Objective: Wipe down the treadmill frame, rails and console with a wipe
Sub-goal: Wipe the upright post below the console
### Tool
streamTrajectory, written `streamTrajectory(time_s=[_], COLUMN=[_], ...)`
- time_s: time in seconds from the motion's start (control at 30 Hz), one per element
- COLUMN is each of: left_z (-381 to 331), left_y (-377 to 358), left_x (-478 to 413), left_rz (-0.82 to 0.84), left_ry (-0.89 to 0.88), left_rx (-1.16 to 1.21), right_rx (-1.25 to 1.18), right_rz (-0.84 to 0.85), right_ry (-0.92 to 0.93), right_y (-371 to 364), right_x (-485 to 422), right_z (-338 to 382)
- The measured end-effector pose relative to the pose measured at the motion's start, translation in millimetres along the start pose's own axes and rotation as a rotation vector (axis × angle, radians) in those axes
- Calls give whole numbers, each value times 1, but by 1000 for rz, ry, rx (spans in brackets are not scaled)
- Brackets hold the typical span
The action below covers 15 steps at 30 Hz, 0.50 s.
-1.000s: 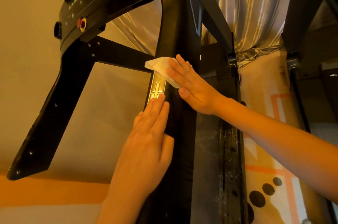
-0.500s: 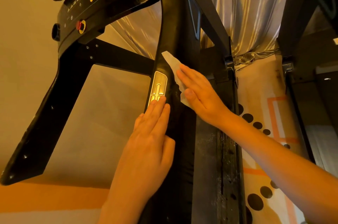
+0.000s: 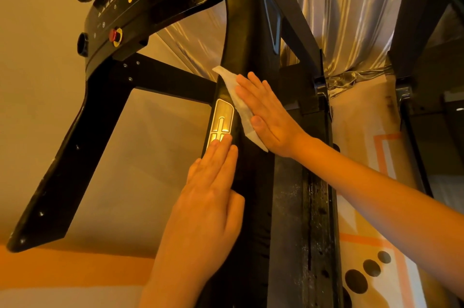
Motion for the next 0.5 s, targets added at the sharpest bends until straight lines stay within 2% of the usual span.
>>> streamTrajectory(time_s=[0.17, 0.37, 0.5], left_z=[1, 0, 0], left_y=[-1, -1, -1], left_x=[0, -1, 0], left_rz=[-3, 7, -2], left_ry=[-13, -24, -28], left_rx=[24, 36, 43], right_rx=[-11, 4, -14], right_rz=[-6, 88, 41], right_ry=[-51, 60, 27], right_y=[-2, 6, 7], right_x=[6, -36, -18], right_z=[-10, 30, 16])
Point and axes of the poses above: each hand's wrist, its own x-axis away from the middle knuckle, its own y-axis out of the back of the hand, z = x × y, the point moved 9 cm from there along -x, towards the middle knuckle, and after that the axes turned 2 degrees about y, right-handed, at the moved point
